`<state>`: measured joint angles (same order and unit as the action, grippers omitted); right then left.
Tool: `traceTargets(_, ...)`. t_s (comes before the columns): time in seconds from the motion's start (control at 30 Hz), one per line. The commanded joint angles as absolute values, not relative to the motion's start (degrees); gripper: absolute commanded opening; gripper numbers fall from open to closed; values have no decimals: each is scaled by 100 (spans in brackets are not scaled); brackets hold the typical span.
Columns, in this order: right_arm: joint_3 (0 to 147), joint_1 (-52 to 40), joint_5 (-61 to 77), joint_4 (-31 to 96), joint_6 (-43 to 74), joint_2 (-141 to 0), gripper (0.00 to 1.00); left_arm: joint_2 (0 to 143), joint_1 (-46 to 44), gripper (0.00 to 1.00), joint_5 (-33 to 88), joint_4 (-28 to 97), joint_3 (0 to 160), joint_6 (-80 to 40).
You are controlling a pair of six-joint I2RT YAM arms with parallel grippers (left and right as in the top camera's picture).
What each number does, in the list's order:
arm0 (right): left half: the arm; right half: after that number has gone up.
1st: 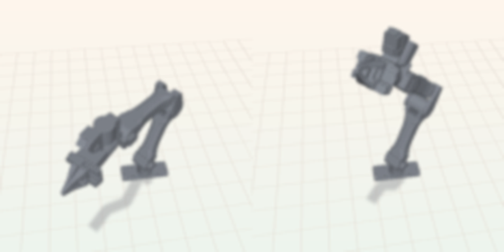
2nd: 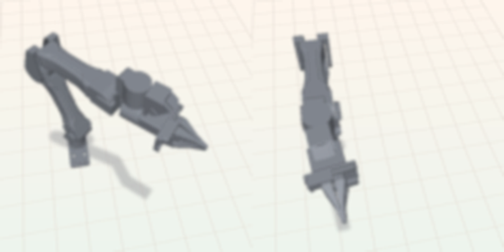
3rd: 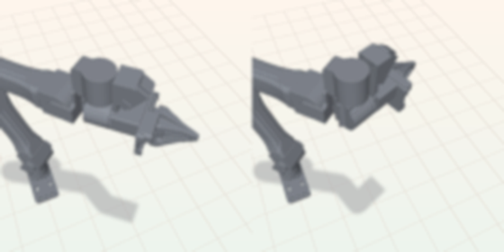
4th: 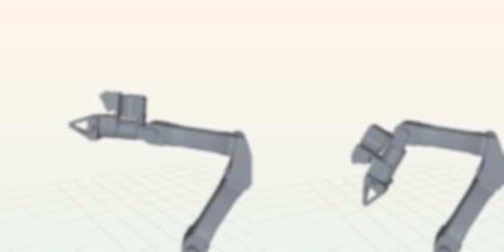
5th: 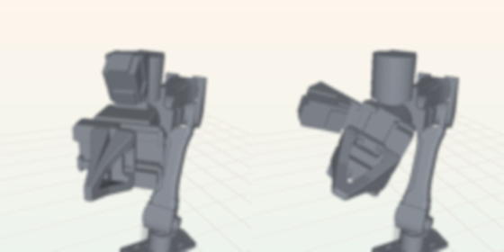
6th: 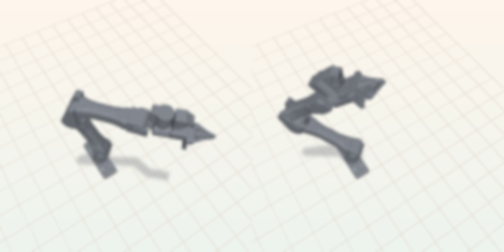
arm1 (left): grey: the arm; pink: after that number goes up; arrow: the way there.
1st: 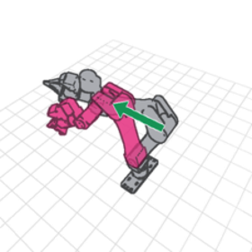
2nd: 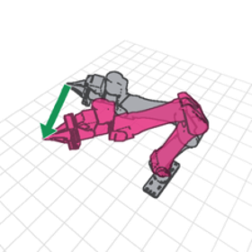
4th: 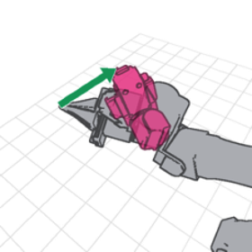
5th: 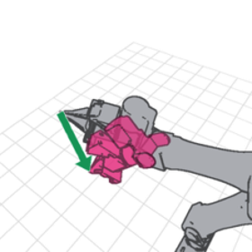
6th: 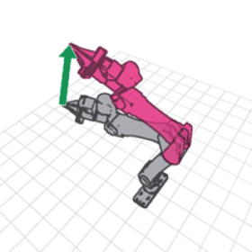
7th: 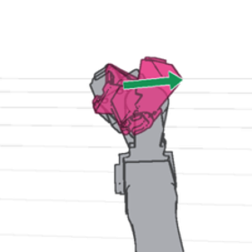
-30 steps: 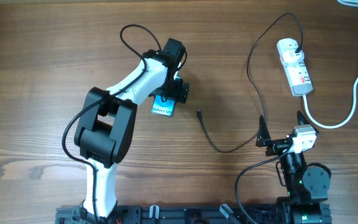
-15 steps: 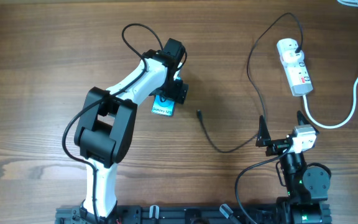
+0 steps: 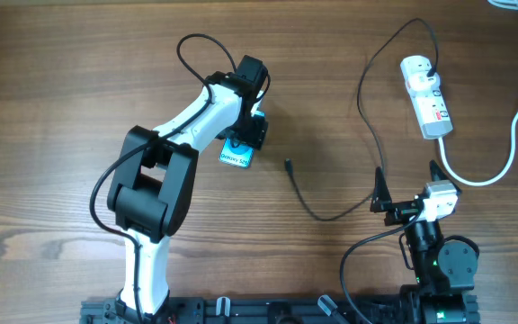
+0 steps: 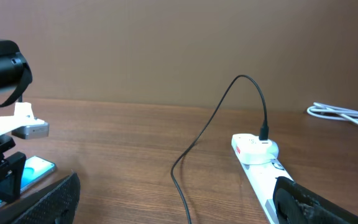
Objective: Plug charger to phone and switch on socket
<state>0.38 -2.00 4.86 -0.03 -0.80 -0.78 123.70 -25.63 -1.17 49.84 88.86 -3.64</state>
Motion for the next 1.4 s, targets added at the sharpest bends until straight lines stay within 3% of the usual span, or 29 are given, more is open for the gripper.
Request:
traceTargets(0.0,32,-231,445,-14,-148,-54,100,12641,-2528,70,-115,4950,8722,-303)
traceTargets(0.53,32,-231,445,-14,-148,-54,100,12619,-2528,71,-113,5041,8774,-390)
traceTargets(1.0,30,-231,445,-14,-145,-54,100,11448,-2521,68,-12,5487,9004,-1592)
traceTargets(1.27,32,-231,445,-14,-148,-54,100,10888,-2512,70,611,5557,9004,-2016)
traceTargets(1.37,32,-231,445,-14,-148,-54,100,10787,-2314,70,1872,5586,9004,-2049)
